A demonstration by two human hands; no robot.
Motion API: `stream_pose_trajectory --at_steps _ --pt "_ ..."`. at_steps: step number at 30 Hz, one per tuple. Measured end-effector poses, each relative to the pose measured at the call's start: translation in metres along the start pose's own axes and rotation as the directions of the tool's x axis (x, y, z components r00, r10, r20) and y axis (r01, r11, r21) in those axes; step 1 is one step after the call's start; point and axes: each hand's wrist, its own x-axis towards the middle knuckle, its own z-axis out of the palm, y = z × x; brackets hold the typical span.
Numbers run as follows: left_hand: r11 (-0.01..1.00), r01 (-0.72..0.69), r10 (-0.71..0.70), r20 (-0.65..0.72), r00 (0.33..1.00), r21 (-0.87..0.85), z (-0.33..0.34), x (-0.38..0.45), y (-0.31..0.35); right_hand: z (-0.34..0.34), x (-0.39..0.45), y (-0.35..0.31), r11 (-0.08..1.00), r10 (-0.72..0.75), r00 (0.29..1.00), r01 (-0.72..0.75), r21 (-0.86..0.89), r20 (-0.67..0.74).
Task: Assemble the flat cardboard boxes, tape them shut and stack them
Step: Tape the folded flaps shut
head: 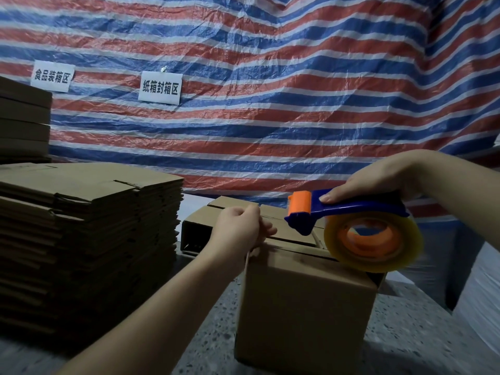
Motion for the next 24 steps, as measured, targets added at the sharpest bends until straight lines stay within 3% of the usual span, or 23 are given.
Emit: stream_pose_trajectory --at_steps 2,5,9,13,24 --pt "1.0 0.003 -0.004 0.035 0.999 0.024 -0.007 0.002 0.005 0.001 0.002 -0.001 1.0 0.005 1.0 -0.005 0.015 0.011" --pt "0.974 -0.053 0.035 0.086 0.996 0.22 -0.022 0.006 0.01 0.002 0.005 -0.003 0.999 0.013 1.0 -0.013 0.032 0.028" --pt "0.944 -0.013 -0.032 0.133 0.991 0.329 -0.035 0.015 0.008 0.003 0.008 -0.014 0.999 0.028 0.998 -0.026 -0.034 0.054" --pt "0.942 0.121 -0.172 0.144 0.974 0.312 -0.043 0.022 0.006 0.005 0.011 -0.025 0.995 0.042 0.997 -0.035 -0.099 0.066" --pt "0.939 0.112 -0.181 0.192 0.965 0.324 -0.047 0.026 0.003 0.003 0.012 -0.044 0.976 0.095 0.99 -0.072 -0.205 0.104"
